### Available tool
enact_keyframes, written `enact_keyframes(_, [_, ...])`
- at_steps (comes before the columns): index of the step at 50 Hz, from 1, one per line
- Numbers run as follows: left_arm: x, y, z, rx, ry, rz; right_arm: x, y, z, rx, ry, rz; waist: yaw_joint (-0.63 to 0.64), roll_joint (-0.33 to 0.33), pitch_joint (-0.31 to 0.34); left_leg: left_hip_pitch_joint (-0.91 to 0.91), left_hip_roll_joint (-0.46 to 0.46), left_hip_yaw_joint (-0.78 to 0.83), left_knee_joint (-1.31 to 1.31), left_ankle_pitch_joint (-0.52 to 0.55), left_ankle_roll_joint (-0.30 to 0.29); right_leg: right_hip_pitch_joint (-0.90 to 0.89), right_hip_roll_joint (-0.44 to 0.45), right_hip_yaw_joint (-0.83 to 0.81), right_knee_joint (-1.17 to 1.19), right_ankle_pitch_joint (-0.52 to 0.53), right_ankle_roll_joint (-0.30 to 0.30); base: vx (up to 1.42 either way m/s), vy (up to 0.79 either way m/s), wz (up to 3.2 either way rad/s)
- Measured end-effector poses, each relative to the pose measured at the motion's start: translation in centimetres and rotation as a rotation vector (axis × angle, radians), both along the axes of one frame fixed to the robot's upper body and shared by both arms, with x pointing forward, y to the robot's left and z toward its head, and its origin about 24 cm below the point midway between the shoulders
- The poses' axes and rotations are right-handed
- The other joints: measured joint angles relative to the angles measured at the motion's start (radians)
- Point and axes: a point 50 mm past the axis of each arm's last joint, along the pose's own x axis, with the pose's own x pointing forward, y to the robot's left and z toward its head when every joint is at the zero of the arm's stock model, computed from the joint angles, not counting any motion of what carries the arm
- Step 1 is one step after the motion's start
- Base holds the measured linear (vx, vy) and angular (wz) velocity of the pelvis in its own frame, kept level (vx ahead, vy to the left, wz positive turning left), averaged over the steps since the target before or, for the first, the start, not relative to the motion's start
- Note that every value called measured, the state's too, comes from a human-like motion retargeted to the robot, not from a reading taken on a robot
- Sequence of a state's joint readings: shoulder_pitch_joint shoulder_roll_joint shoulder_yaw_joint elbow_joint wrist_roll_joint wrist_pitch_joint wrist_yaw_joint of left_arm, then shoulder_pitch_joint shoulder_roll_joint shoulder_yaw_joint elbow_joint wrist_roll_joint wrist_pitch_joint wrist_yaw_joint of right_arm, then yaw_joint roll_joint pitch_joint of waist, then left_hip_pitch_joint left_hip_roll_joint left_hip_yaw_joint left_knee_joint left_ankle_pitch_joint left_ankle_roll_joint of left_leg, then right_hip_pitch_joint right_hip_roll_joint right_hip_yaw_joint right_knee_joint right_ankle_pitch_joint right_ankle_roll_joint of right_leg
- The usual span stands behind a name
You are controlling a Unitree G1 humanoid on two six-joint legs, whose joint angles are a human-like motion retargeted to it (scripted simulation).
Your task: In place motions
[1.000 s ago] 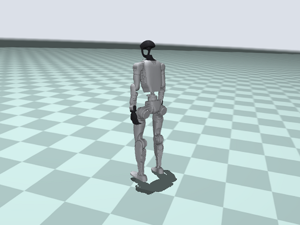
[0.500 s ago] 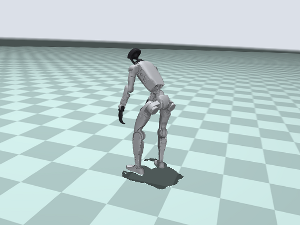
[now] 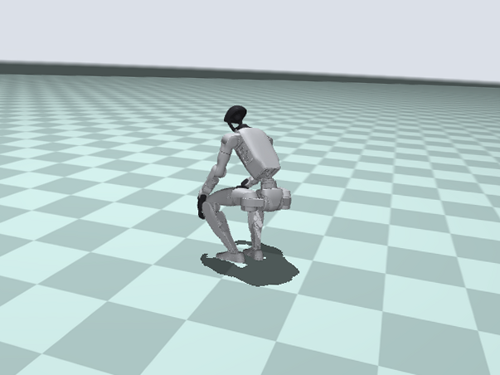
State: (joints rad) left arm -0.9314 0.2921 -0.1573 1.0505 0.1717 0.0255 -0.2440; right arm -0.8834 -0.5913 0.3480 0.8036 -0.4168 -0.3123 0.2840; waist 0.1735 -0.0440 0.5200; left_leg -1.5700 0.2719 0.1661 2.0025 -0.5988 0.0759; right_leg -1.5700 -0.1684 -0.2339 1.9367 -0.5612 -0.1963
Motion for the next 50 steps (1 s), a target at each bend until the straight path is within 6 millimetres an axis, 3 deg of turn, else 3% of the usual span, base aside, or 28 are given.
enact_keyframes(5, [-0.6,1.3,-1.8,-0.052,0.065,0.065,0.0,-0.4,-1.0,-0.016,-0.001,-0.026,0.004,0.0,0.0,0.0,0.01,-0.006,0.02,-0.001,0.019,0.0,-0.002,-0.014,0.011,-0.001,-0.022,0.09,0.0,-0.1])
enact_keyframes(9, [-0.2,1.9,-0.8,-0.115,0.088,0.056,0.4,-1.1,0.0,0.015,-0.004,-0.064,-0.003,0.006,-0.009,0.001,-0.016,-0.029,-0.119,0.054,-0.016,0.021,-0.005,-0.012,-0.135,0.049,0.024,-0.03,-0.02,0.2])
enact_keyframes(13, [-0.1,3.2,-0.2,-0.114,0.09,0.084,0.4,-2.4,0.1,0.015,0.016,-0.111,-0.016,0.034,-0.077,0.029,-0.045,-0.082,-0.353,0.133,-0.079,0.093,-0.001,-0.028,-0.387,0.126,0.097,-0.01,-0.02,0.31])
enact_keyframes(16, [-1.5,4.4,-3.2,-0.098,0.161,0.138,-0.5,-3.4,-3.1,-0.013,0.092,-0.16,-0.022,0.056,-0.114,0.159,-0.056,-0.11,-0.557,0.187,-0.134,0.239,0.007,-0.032,-0.609,0.19,0.147,0.1,-0.01,0.15])
enact_keyframes(20, [-5.3,5.6,-9.5,-0.063,0.343,0.201,-3.0,-4.7,-9.7,-0.029,0.219,-0.284,-0.038,0.087,-0.124,0.419,-0.071,-0.137,-0.854,0.264,-0.194,0.515,0.015,-0.044,-0.931,0.292,0.198,0.15,-0.04,0.25])
enact_keyframes(25, [-12.7,4.7,-18.0,-0.075,0.653,0.286,-9.0,-5.2,-19.6,0.04,0.452,-0.494,-0.082,0.09,-0.178,0.735,-0.122,-0.118,-1.311,0.43,-0.219,0.838,-0.01,-0.107,-1.375,0.466,0.233,0.14,-0.03,0.48])
enact_keyframes(30, [-22.1,2.0,-24.3,-0.135,0.973,0.339,-18.2,-4.9,-27.3,0.079,0.698,-0.674,-0.092,0.071,-0.219,1.067,-0.187,-0.08,-1.734,0.57,-0.214,1.125,-0.042,-0.201,-1.696,0.591,0.27,0.19,-0.06,0.24])
enact_keyframes(35, [-30.8,0.2,-27.3,-0.148,1.198,0.422,-27.9,-4.2,-31.4,-0.081,0.974,-0.67,-0.11,0.057,-0.316,1.259,-0.224,-0.066,-1.942,0.626,-0.214,1.302,-0.031,-0.263,-1.866,0.637,0.279,0.32,-0.05,0.22])
enact_keyframes(38, [-33.7,-0.7,-27.7,-0.161,1.289,0.451,-31.5,-3.8,-32.3,-0.148,1.114,-0.627,-0.148,0.068,-0.35,1.311,-0.23,-0.05,-1.989,0.643,-0.216,1.368,-0.019,-0.285,-1.921,0.649,0.283,0.25,0.05,0.36])
enact_keyframes(40, [-34.6,-1.4,-27.9,-0.179,1.326,0.462,-32.8,-3.5,-32.7,-0.145,1.166,-0.65,-0.152,0.07,-0.349,1.336,-0.225,-0.037,-1.998,0.645,-0.222,1.399,-0.017,-0.3,-1.939,0.655,0.283,0.13,0.01,0.12])
enact_keyframes(42, [-34.2,-1.6,-27.8,-0.197,1.304,0.47,-32.5,-3.4,-32.6,-0.093,1.137,-0.701,-0.145,0.068,-0.327,1.343,-0.23,-0.037,-1.987,0.64,-0.213,1.403,-0.018,-0.302,-1.924,0.651,0.272,-0.01,0.03,-0.04])
enact_keyframes(44, [-32.8,-1.5,-27.7,-0.202,1.246,0.476,-30.8,-3.4,-32.3,-0.05,1.049,-0.731,-0.139,0.065,-0.299,1.322,-0.228,-0.035,-1.948,0.622,-0.207,1.377,-0.024,-0.281,-1.879,0.633,0.261,-0.11,0.08,-0.12])
enact_keyframes(47, [-29.0,-1.2,-27.0,-0.212,1.111,0.454,-26.3,-3.6,-31.0,-0.049,0.859,-0.71,-0.136,0.062,-0.284,1.188,-0.212,-0.058,-1.809,0.572,-0.202,1.242,-0.051,-0.241,-1.741,0.582,0.255,-0.32,0.08,-0.11])
enact_keyframes(50, [-23.6,-0.5,-25.2,-0.201,0.907,0.413,-20.4,-3.7,-28.5,-0.067,0.62,-0.638,-0.129,0.058,-0.265,0.999,-0.189,-0.087,-1.605,0.507,-0.21,1.069,-0.06,-0.186,-1.565,0.504,0.252,-0.4,0.04,-0.08])
